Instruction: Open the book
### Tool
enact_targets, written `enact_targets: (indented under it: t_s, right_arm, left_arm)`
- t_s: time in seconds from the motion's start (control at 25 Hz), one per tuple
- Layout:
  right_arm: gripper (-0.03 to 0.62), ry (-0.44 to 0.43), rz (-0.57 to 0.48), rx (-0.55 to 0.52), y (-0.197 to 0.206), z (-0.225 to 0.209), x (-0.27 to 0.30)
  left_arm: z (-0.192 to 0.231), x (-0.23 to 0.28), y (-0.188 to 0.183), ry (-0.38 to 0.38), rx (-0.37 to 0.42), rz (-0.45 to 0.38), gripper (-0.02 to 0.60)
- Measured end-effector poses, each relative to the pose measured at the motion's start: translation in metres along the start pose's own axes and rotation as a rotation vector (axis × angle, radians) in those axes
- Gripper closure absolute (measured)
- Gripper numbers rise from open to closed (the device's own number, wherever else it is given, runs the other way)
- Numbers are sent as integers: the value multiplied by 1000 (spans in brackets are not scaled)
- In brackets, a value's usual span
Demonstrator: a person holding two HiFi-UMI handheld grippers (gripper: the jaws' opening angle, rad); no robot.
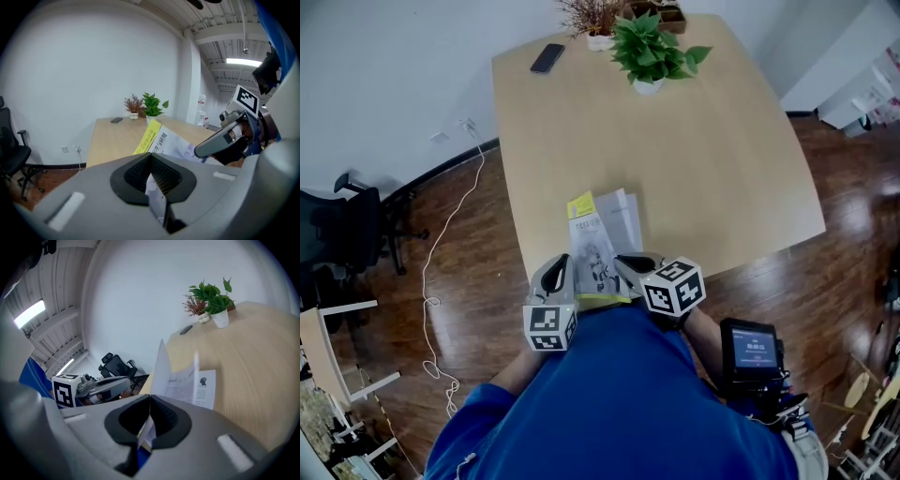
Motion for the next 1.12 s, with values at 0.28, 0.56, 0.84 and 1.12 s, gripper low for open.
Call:
enact_targets:
  t_s: [0.28, 0.56, 0.84, 1.12]
  right_arm:
    - [586, -43, -26, -10, -12, 23, 6]
    - [585, -71, -46, 3, -20, 43, 14]
    - [583, -93, -50, 0, -29, 59, 25]
    - [579, -101, -36, -27, -36, 84, 42]
  left_arm:
    - [10, -21, 7, -36, -26, -22, 575]
    - [21, -40, 12, -73, -47, -37, 575]
    - [35, -51, 19, -103, -78, -27, 575]
    - [53, -60, 24, -107, -97, -28, 575]
Point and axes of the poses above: the fingertips, and each gripper's own axes: x forward along the fingers, z to its left, y out of its underside, the point moved 10 cm from there along -x, backward along the fingers, and after that the axes turned 7 degrees about y, right-handed, at the moved point
